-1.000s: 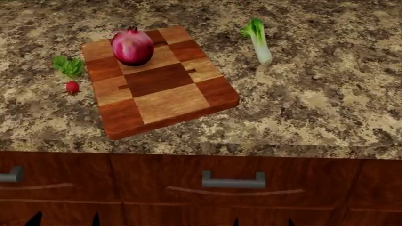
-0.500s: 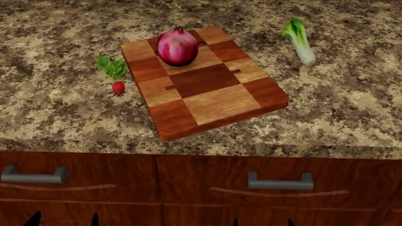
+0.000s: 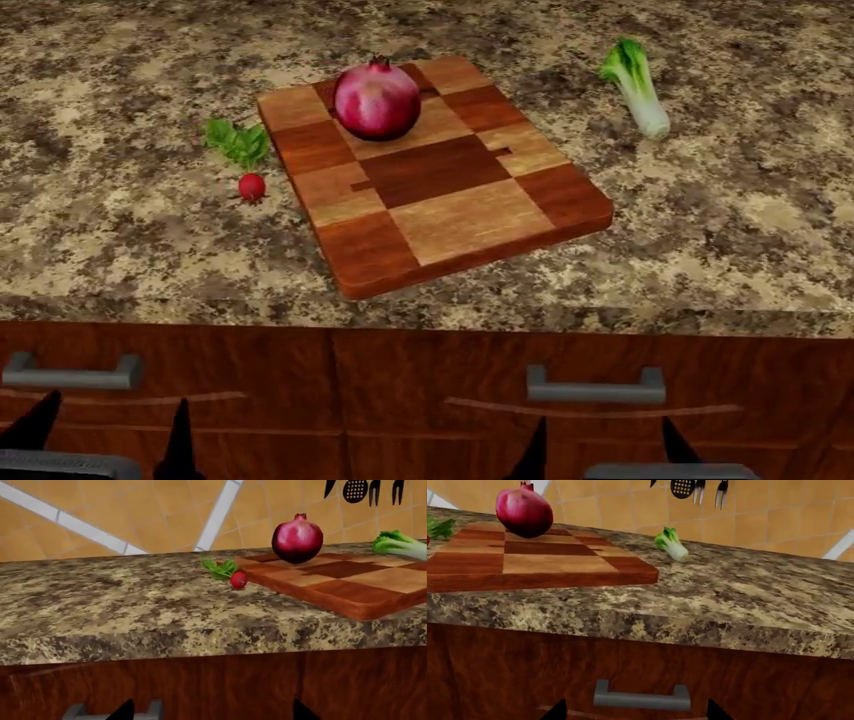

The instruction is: Clear the non-vegetable object off the cutting board and place the vegetables onto it.

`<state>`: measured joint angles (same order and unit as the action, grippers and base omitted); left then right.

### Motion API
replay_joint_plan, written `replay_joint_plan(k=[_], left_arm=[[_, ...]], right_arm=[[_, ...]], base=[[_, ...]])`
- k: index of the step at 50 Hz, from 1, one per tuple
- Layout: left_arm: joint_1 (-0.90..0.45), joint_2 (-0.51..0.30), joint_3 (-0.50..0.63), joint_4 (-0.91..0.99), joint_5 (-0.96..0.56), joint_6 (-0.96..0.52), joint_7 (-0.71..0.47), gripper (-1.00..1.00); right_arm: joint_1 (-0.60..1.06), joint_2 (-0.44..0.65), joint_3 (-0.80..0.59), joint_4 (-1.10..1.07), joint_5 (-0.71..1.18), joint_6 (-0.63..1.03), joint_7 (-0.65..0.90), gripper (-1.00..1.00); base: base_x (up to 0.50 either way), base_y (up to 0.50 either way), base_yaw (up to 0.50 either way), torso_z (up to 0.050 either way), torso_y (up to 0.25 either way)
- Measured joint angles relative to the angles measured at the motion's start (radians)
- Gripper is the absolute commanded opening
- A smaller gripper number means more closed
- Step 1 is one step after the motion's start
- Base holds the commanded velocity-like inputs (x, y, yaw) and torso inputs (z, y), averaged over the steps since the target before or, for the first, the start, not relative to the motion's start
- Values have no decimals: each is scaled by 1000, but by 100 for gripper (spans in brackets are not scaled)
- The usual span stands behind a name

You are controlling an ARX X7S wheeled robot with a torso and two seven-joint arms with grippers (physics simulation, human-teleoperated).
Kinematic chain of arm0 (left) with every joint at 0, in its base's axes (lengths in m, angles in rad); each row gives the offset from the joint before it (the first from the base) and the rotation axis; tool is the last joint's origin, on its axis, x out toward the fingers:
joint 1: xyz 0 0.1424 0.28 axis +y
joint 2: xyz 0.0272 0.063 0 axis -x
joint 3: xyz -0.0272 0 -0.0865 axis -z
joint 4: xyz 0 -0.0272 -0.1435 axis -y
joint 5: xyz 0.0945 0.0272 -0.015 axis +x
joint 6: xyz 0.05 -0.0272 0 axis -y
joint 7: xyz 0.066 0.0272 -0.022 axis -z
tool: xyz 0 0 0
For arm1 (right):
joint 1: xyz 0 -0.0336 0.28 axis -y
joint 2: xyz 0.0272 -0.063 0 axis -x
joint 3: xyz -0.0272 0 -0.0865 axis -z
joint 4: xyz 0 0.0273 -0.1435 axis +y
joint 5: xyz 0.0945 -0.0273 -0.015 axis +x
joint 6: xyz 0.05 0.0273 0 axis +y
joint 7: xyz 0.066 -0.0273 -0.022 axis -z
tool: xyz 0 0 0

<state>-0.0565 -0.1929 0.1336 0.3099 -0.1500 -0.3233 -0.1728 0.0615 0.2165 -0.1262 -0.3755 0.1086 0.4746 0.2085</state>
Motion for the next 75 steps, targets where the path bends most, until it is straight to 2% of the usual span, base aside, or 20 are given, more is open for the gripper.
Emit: replay_joint_plan(k=[7, 12, 18, 25, 33, 43, 55, 75], left_arm=[[-65, -33, -15, 154, -36, -211, -14, 100], [-162, -53, -34, 237, -86, -388, -7, 100], [-495, -62, -42, 150, -159, -650, 42, 100], [-806, -63, -28, 12, -199, -811, 85, 100], [-1020, -58, -5, -119, -214, -883, 116, 100], [-1178, -50, 35, -293, -201, -876, 145, 100], [-1263, -36, 59, -400, -201, -859, 163, 100], [-1296, -49, 70, -429, -203, -858, 168, 100]], right_arm=[[84, 56, 33, -178, 37, 278, -13, 100], [199, 100, 67, -268, 97, 511, -45, 100], [587, 209, 35, -142, 384, 774, -10, 100], [983, 293, -70, 38, 598, 911, -1, 100], [1263, 341, -196, 204, 680, 946, -46, 100], [1454, 354, -334, 384, 677, 897, -131, 100], [1535, 351, -418, 497, 654, 846, -188, 100], [1549, 347, -480, 524, 652, 822, -225, 100]], base=[[0, 0, 0, 0, 0], [0, 0, 0, 0, 0], [0, 0, 0, 0, 0], [0, 0, 0, 0, 0], [0, 0, 0, 0, 0], [201, -86, 0, 0, 0], [483, -149, 0, 0, 0], [500, 0, 0, 0, 1]])
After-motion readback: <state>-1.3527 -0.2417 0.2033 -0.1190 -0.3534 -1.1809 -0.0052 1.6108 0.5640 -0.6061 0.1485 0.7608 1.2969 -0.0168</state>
